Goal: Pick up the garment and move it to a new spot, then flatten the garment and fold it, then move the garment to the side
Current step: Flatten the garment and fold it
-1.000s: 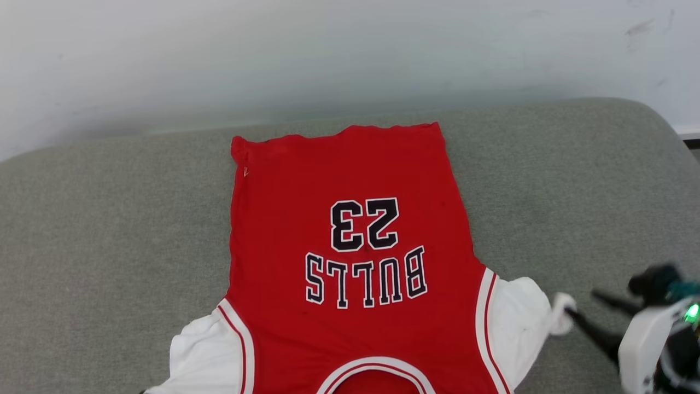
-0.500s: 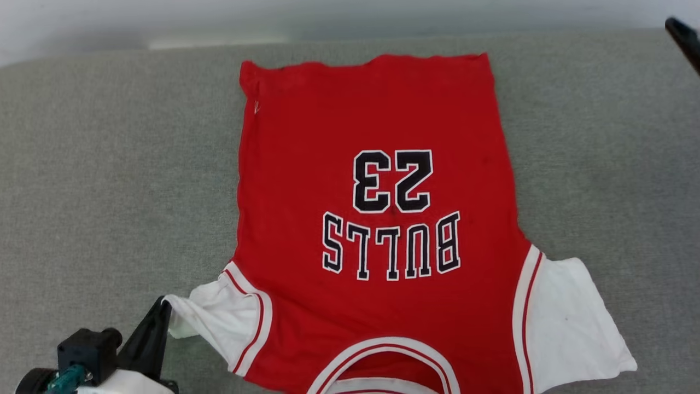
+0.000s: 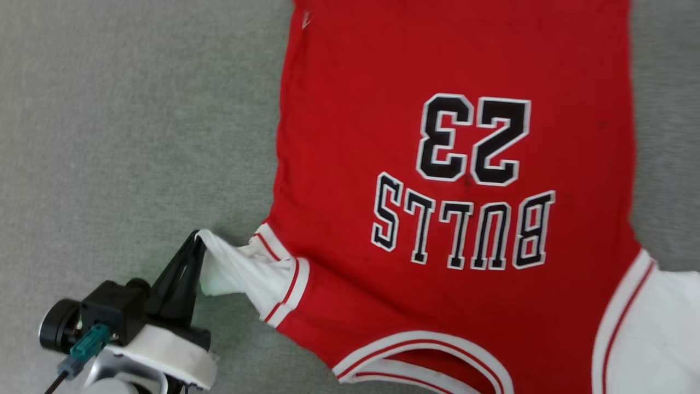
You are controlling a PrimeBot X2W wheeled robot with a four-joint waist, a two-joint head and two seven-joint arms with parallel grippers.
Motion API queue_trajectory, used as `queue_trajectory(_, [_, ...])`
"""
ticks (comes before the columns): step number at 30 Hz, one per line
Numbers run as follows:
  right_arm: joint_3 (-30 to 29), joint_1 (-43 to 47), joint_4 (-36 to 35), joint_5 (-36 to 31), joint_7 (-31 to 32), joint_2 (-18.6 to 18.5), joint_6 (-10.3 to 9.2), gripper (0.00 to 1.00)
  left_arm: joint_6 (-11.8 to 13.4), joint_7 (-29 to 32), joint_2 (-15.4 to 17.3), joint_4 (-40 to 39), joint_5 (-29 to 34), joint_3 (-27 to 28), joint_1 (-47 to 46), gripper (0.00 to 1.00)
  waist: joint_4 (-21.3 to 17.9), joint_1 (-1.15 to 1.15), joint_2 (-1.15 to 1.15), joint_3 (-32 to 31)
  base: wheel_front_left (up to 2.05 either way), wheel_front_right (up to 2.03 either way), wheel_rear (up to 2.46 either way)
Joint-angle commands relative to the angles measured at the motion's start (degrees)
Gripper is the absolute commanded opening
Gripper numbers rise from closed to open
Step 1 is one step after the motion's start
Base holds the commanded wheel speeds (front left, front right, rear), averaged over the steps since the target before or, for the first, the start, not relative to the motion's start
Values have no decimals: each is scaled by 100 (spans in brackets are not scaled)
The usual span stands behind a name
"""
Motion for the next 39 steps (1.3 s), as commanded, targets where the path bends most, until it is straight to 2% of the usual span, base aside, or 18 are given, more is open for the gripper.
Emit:
queue_trajectory(1, [-68,-179,146,-115,219,114,-3,100,-39,3,-54,-27,65,-28,-171,0,378,-2,0,384,0,0,0])
queue_trajectory(7, [-455,-554,679,-726,856,492,-3,100,-139,-30,-258,-17,263,-155,-530,0,726,-2,0,829,0,0,0])
queue_trajectory(11, [-767,-507,876,-1101,935,651,-3,100,-176,-54,-396,24,364,-228,-657,0,872,-2,0,1044,0,0,0])
queue_trajectory(16, [-1280,-11,1092,-1228,883,907,-3,100,-240,-81,-465,128,462,-240,-782,0,984,-2,0,1133,0,0,0])
queue_trajectory(20, [-1207,380,944,-1409,1052,752,-3,100,-297,-91,-501,189,502,-241,-859,0,984,-2,0,1145,0,0,0])
queue_trajectory(21, [-1239,414,881,-1400,1071,709,-3,16,-320,-93,-513,205,504,-240,-876,0,979,-2,0,1137,0,0,0])
queue_trajectory(22, [-1267,423,799,-1404,1054,675,-3,0,-336,-98,-524,225,494,-237,-886,0,971,-2,0,1121,0,0,0])
queue_trajectory(26, [-1542,224,515,-1376,761,719,-3,0,-349,-113,-544,372,462,-166,-839,0,883,-2,0,967,0,0,0])
queue_trajectory(31, [-1605,138,412,-1365,522,796,-3,0,-376,-137,-554,491,417,-72,-673,0,726,-2,0,616,0,0,0])
queue_trajectory(35, [-1599,275,356,-1064,253,851,-3,0,-360,-147,-485,540,398,17,-467,0,507,-2,0,183,0,0,0])
queue_trajectory(39, [-1515,528,156,-656,34,647,-4,0,-341,-152,-444,528,346,107,-240,0,292,-2,0,-228,0,0,0])
